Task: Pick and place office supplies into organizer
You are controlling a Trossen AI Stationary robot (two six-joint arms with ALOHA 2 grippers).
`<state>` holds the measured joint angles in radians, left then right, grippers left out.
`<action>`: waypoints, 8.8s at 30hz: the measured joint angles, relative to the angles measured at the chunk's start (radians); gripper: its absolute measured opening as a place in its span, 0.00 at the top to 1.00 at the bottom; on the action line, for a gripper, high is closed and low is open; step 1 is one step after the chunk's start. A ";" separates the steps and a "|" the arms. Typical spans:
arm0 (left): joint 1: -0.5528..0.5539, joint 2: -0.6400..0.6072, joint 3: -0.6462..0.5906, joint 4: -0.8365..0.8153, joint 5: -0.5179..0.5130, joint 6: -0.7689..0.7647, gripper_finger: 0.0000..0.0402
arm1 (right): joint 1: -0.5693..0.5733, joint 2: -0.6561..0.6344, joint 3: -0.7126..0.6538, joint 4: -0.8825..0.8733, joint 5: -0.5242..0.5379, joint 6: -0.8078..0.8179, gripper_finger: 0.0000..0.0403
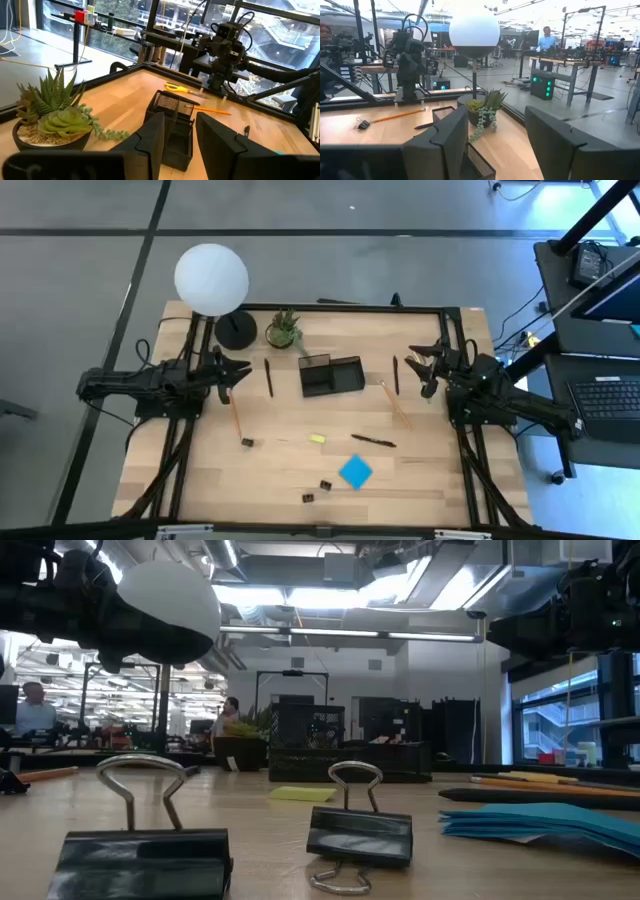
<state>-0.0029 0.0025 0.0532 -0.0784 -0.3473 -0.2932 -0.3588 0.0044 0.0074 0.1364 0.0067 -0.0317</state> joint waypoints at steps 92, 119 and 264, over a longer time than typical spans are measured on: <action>0.000 0.000 0.000 0.000 0.000 0.000 0.73 | 0.000 0.000 0.000 0.000 0.000 0.000 0.50; 0.000 0.000 0.000 0.000 0.000 0.000 0.73 | 0.000 0.000 0.000 0.000 0.000 0.000 0.50; -0.755 1.576 0.792 -0.755 0.082 -0.463 0.72 | 0.000 0.000 0.000 0.027 0.000 0.023 0.50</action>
<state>-0.7574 1.5784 0.8455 -0.8333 -0.2653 -0.7563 -0.3591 0.0040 0.0074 0.1631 0.0067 -0.0090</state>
